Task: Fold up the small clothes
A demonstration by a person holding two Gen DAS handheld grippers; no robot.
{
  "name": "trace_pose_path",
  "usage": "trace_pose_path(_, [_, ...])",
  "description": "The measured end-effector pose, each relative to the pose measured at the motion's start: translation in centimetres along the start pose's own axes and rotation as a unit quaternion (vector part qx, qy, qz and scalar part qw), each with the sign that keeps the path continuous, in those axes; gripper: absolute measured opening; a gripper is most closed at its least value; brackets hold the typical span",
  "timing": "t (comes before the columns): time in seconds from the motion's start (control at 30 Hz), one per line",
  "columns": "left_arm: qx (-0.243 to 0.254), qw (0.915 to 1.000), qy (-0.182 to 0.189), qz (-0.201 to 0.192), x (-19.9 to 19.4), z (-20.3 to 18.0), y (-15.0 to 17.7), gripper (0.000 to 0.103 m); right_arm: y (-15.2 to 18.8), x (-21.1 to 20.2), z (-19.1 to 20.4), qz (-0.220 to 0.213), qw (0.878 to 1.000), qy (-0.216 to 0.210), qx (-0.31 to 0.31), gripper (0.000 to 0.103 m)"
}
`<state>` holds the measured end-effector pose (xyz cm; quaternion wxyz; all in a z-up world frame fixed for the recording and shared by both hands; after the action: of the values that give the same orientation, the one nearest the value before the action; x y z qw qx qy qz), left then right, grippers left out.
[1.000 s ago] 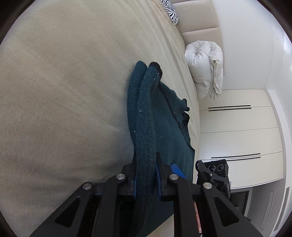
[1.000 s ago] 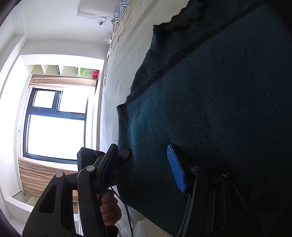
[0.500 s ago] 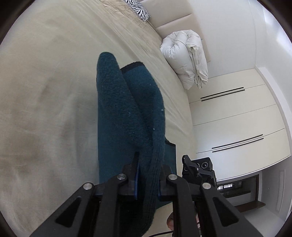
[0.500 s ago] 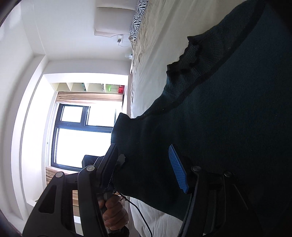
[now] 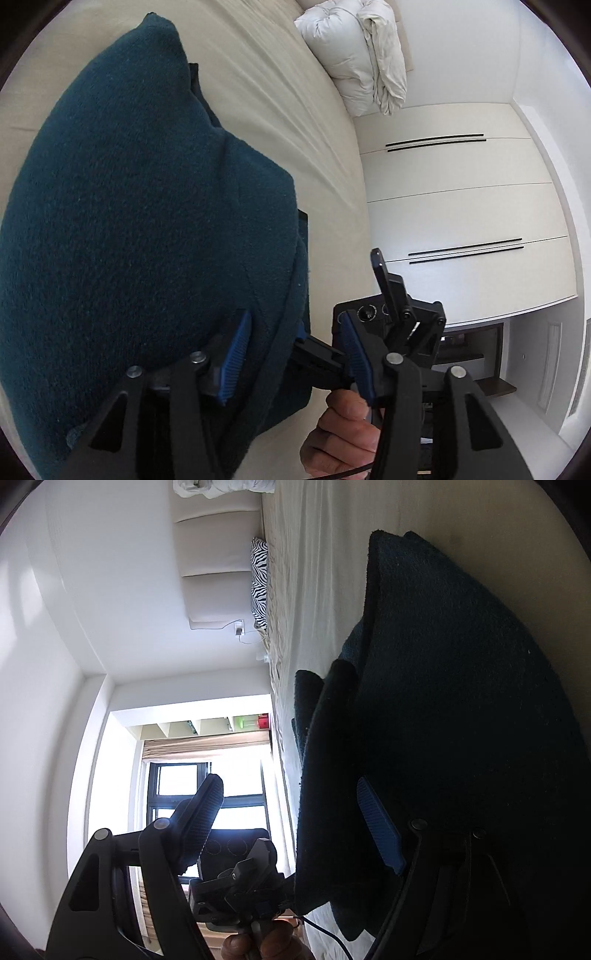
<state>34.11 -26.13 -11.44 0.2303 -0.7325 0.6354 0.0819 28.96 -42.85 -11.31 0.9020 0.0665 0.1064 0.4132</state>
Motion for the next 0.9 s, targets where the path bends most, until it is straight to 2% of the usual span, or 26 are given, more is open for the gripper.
trace_pose_path(0.1, [0.049,0.9986,0.007,-0.015,-2.9,-2.0,-0.2,0.066,-0.1,-0.5,-0.3,0.007,1.000,0.010,-0.006,0.073])
trace_pose_path(0.13, [0.049,0.9984,0.019,-0.022,-4.2,-2.3,-0.3,0.067,-0.1,-0.5,-0.4,0.009,1.000,0.016,-0.010,0.073])
trace_pose_path(0.2, [0.026,0.9972,0.051,-0.047,-6.8,-2.4,-0.9,0.081,0.3,0.4,-0.6,0.012,0.999,0.032,-0.015,0.073])
trace_pose_path(0.3, [0.019,0.9967,0.050,-0.061,-8.3,-1.8,-1.1,0.082,0.8,1.3,-0.9,0.015,0.998,0.058,-0.027,0.074])
trace_pose_path(0.37, [0.024,0.9955,0.072,-0.058,-8.6,-2.4,-0.7,0.082,1.3,1.5,-0.9,0.019,0.997,0.067,-0.033,0.074])
trace_pose_path(0.43, [0.042,0.9959,0.057,-0.057,-8.7,-2.1,-0.5,0.082,2.1,2.2,-0.8,0.028,0.996,0.078,-0.040,0.073])
trace_pose_path(0.53, [0.044,0.9973,0.033,-0.049,-8.6,-0.2,0.4,0.082,2.8,3.2,-0.4,0.039,0.992,0.106,-0.058,0.074])
trace_pose_path(0.6, [0.040,0.9980,0.020,-0.044,-8.1,0.9,1.1,0.081,4.2,3.2,0.2,0.049,0.986,0.135,-0.085,0.074])
trace_pose_path(0.7, [0.060,0.9980,0.007,-0.020,-6.5,1.6,3.0,0.080,5.3,3.4,0.1,0.067,0.975,0.178,-0.118,0.073])
trace_pose_path(0.77, [0.080,0.9967,-0.011,-0.005,-5.4,1.8,4.2,0.080,5.8,3.5,-0.1,0.078,0.967,0.202,-0.131,0.069])
trace_pose_path(0.8, [0.087,0.9961,-0.017,-0.003,-5.1,1.9,4.5,0.079,5.9,3.5,-0.4,0.080,0.964,0.216,-0.136,0.061])
trace_pose_path(0.87, [0.097,0.9948,-0.029,-0.003,-4.8,2.3,4.8,0.079,6.0,3.5,-1.4,0.086,0.954,0.248,-0.148,0.042])
trace_pose_path(0.9, [0.098,0.9945,-0.035,-0.004,-4.7,2.4,4.8,0.079,6.0,3.5,-2.2,0.087,0.946,0.271,-0.157,0.026])
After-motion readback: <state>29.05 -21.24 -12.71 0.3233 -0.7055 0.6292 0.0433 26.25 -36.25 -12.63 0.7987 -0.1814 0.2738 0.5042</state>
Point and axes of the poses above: each gripper's, at about its wrist camera, not at the fingertips, and x roughly the way its jaws point, z to its left, y to its underside, the point moved 10 cm from there along x, roughly the way its jaws point, and after that the axes turned 8 degrees about x, right-handed, at the moved point
